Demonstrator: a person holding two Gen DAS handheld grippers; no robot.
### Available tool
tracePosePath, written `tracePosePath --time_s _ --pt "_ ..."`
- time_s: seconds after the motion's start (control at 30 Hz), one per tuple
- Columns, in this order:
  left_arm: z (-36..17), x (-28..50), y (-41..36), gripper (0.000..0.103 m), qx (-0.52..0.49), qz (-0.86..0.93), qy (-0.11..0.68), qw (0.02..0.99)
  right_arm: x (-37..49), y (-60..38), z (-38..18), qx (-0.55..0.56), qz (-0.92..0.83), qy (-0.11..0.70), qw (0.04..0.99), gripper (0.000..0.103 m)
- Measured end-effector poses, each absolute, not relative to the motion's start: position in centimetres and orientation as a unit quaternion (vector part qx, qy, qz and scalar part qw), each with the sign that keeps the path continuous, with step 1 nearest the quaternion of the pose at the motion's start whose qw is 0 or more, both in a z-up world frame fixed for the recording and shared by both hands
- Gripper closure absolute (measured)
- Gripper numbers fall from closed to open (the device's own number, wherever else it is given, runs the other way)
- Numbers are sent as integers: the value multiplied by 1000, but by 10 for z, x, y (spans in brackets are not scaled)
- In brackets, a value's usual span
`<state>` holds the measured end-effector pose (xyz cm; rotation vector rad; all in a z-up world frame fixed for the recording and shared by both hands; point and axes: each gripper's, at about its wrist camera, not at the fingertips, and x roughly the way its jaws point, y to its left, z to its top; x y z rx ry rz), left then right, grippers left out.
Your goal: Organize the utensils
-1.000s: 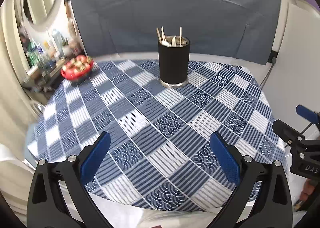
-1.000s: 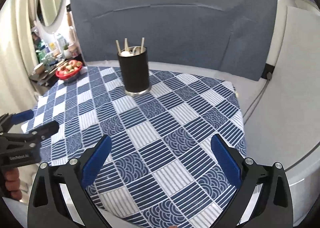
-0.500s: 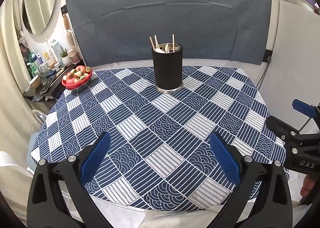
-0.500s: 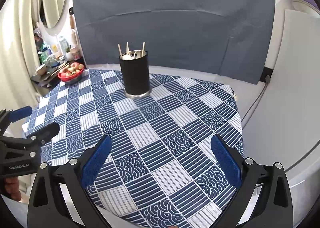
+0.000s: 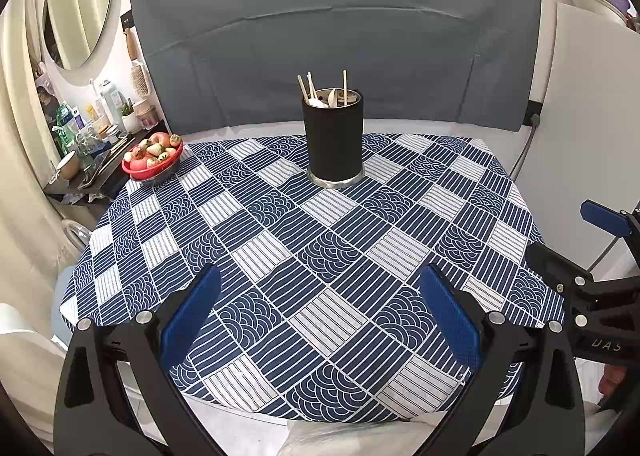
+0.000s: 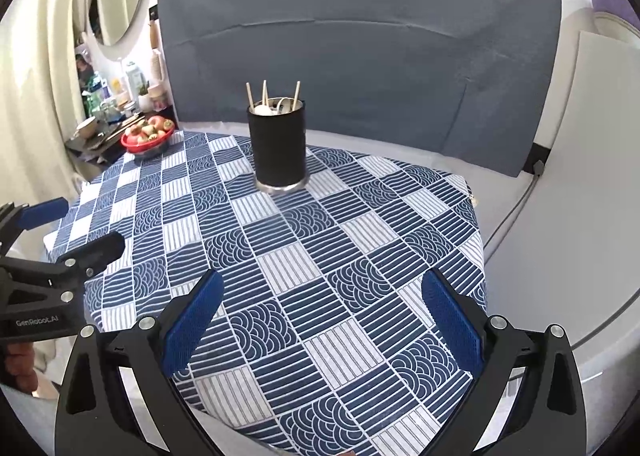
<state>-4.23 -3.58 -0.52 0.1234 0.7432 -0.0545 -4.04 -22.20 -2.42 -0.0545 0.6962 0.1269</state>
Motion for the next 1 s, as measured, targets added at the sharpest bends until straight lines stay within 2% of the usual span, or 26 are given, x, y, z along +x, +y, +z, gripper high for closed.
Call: tracePosePath --time_s 1.0 --pt "-8 -48 -37 6 68 -39 363 928 -45 -220 -24 -30 68 337 939 8"
